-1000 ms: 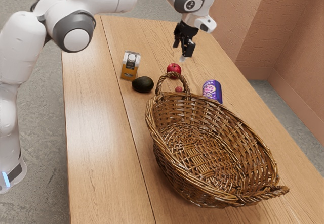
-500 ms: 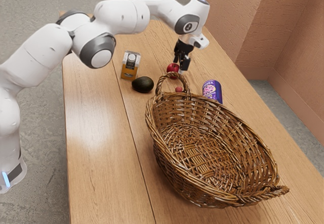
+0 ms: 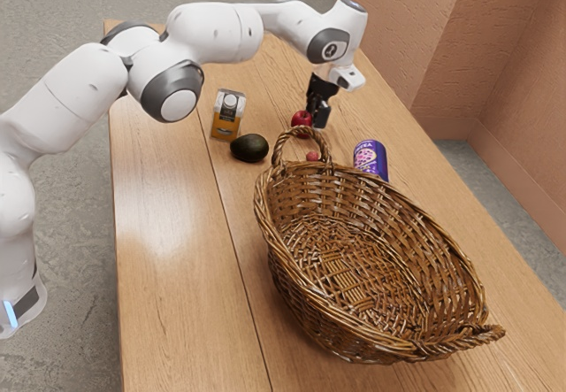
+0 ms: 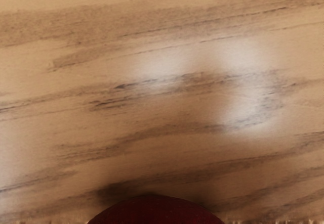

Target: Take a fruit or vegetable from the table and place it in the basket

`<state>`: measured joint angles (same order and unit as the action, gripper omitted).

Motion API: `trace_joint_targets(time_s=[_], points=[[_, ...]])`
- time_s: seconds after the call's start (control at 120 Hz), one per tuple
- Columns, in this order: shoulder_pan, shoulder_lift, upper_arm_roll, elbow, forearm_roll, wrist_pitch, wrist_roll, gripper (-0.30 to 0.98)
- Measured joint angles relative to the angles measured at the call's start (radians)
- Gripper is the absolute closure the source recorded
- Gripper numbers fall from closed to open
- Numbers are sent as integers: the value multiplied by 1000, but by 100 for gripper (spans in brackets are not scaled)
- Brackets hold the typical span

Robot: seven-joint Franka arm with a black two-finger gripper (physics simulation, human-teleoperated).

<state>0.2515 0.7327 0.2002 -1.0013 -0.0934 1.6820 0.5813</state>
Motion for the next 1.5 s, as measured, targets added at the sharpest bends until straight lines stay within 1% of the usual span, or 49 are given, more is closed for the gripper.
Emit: trace_joint_targets(time_s=[0.417,0.508,0.558,0.683,0.717,0.8,0.85,0.9,0.917,0.967,1.058,1.133,1.183,1.242,1.333,1.392,1.5], points=[[0,1,8,-1,4,-55,36,0],[0,1,8,-4,5,-60,38,18],[0,2,8,-7,6,-61,38,25],[0,-7,8,-8,10,-61,36,33],[-1,-24,8,-6,12,-64,35,35],[-7,-127,4,-3,22,-84,31,38],[-14,-206,-3,-3,32,-104,26,35],[-41,-284,-11,-3,37,-129,19,33],[-51,-306,-20,-3,37,-138,17,32],[-72,-370,-84,-4,35,-164,6,32],[-83,-460,-241,-7,27,-209,-17,32],[-85,-492,-391,-9,22,-243,-41,32],[-120,-496,-465,-11,21,-258,-60,32],[-195,-493,-497,-30,21,-264,-82,33],[-294,-480,-511,-73,20,-262,-116,32],[-324,-478,-513,-138,18,-250,-135,32],[-346,-477,-516,-246,9,-217,-168,34]])
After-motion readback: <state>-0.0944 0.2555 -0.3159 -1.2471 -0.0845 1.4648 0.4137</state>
